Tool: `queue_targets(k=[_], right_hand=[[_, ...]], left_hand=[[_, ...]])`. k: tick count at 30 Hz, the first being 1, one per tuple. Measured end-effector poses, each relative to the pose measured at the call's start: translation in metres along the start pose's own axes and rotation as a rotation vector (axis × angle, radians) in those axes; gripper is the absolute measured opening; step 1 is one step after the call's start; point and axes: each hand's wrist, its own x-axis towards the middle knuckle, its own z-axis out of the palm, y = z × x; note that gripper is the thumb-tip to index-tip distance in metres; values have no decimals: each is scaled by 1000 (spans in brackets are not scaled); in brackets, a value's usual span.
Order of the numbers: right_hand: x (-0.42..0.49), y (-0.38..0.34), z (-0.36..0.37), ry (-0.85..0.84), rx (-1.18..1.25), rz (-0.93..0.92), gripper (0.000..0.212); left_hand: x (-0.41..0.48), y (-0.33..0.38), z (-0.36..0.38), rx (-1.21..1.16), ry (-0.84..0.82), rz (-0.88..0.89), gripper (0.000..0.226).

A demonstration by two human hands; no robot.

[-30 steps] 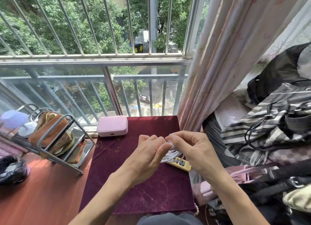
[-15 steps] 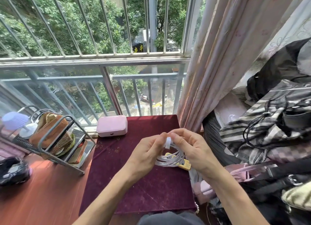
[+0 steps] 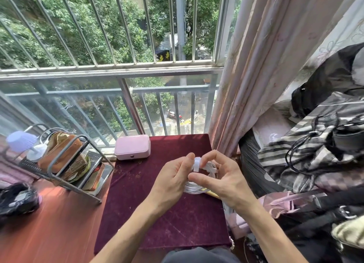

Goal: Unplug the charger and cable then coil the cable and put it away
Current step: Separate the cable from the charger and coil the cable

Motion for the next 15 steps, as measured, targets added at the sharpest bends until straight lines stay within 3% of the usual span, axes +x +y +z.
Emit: queue_targets(k=[2, 6, 10, 15], right_hand=[[0, 0, 1, 19, 8, -16, 39], [-1, 3, 3, 43, 37, -30, 15], [-1, 4, 3, 12, 63, -23, 10], [-4, 4, 2, -31, -3, -99, 8]], left_hand=[[0, -1, 1, -1, 18, -10, 48], [0, -4, 1, -12, 34, -15, 52], [1, -8, -1, -32, 24, -32, 63], [5, -9, -12, -116, -58, -92, 58]])
